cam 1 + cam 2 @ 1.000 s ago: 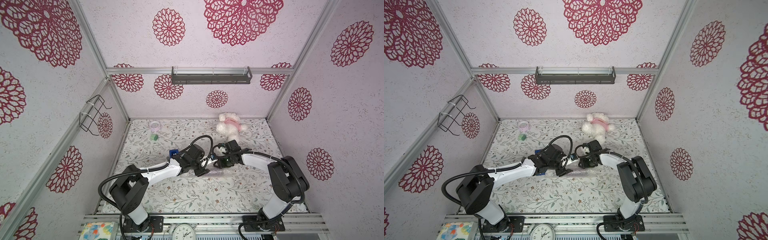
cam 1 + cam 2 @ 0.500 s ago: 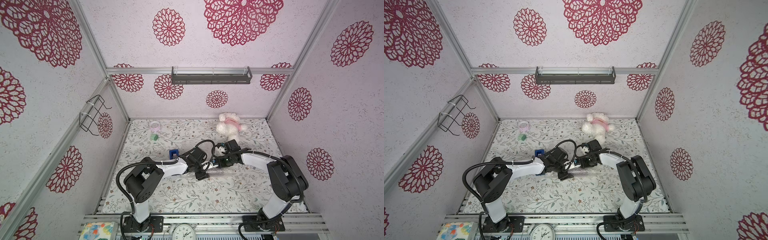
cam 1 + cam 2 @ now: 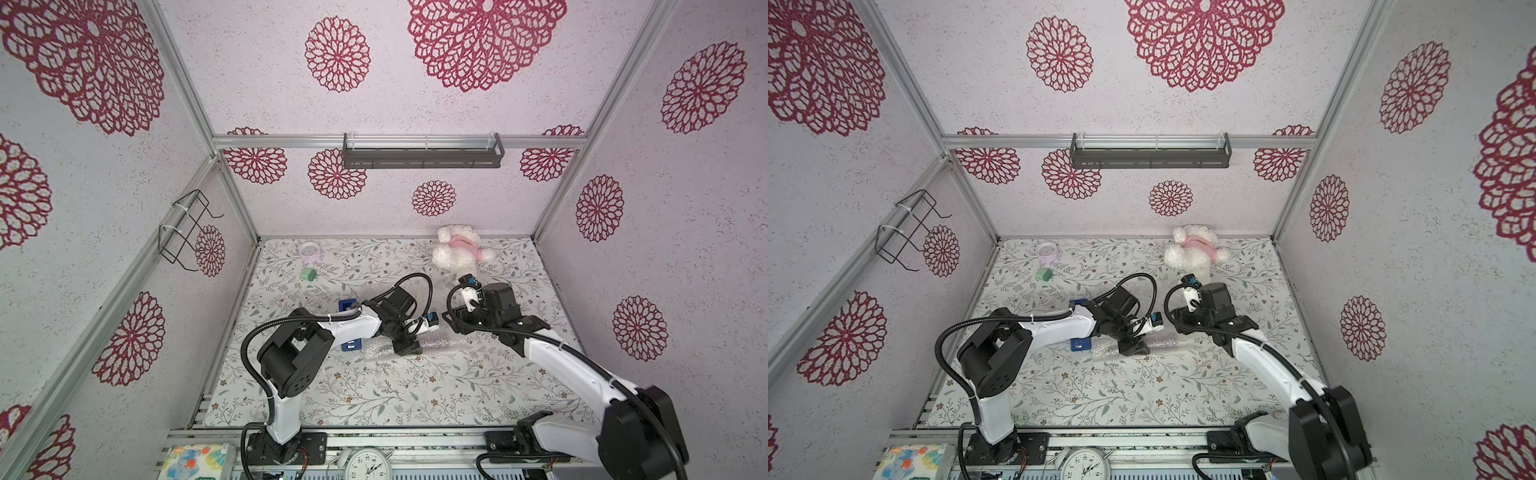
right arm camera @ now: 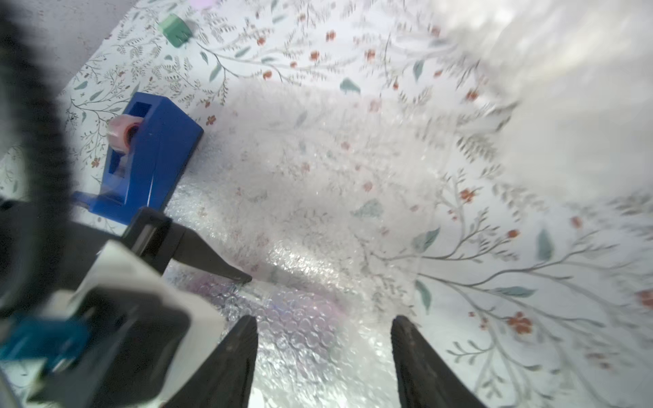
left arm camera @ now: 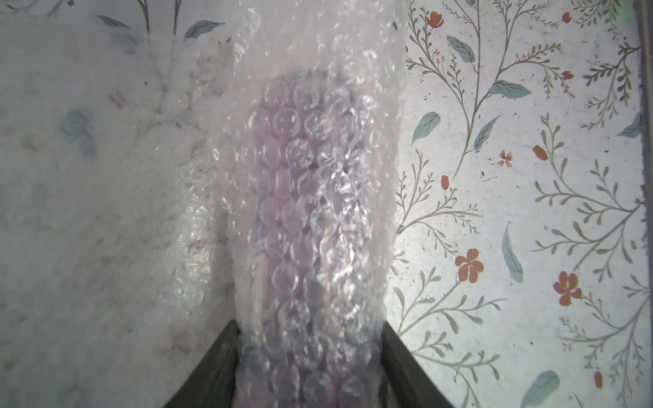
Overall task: Wrap wine bottles in bubble wrap
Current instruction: Wrap the wine bottle in bubble wrap.
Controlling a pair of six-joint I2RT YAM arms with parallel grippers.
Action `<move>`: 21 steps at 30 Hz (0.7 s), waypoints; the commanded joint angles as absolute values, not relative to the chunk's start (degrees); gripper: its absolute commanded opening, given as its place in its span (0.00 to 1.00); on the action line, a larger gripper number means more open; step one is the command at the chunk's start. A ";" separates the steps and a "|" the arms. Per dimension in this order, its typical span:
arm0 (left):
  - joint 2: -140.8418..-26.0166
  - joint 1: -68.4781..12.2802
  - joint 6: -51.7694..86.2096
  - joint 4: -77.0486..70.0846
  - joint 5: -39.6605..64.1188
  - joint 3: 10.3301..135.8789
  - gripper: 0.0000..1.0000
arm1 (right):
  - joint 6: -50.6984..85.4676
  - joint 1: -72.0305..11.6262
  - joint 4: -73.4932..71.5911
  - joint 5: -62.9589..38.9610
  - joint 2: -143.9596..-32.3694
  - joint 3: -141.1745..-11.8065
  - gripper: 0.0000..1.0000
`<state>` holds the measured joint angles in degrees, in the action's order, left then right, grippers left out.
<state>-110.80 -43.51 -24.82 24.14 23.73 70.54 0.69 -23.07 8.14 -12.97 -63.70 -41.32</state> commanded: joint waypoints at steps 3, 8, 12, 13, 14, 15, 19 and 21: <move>-116.30 -41.55 -24.46 36.54 34.09 77.05 0.40 | -16.80 -24.15 6.48 -8.97 -53.69 -37.57 0.63; -120.71 -39.42 -23.55 44.87 41.03 83.70 0.40 | -29.94 -32.52 10.23 -4.35 -51.44 -36.24 0.66; -122.89 -38.12 -22.83 49.02 44.16 87.11 0.40 | -35.21 -38.33 11.37 -0.48 -54.88 -36.27 0.70; -123.57 -37.75 -22.77 50.56 44.83 88.28 0.39 | -35.94 -39.54 11.43 -0.23 -56.35 -36.38 0.71; -124.26 -37.48 -22.80 51.80 45.71 89.15 0.39 | -36.55 -40.47 11.27 -0.15 -57.68 -36.45 0.72; -124.86 -37.10 -22.90 53.47 46.62 90.32 0.39 | -37.61 -41.81 11.18 -0.12 -59.48 -36.55 0.73; -127.24 -36.48 -23.68 58.02 48.42 93.41 0.38 | -41.33 -44.67 11.18 1.00 -65.26 -37.40 0.76; -128.02 -36.39 -24.13 59.29 48.82 94.21 0.38 | -43.10 -45.39 11.08 1.54 -67.69 -37.94 0.78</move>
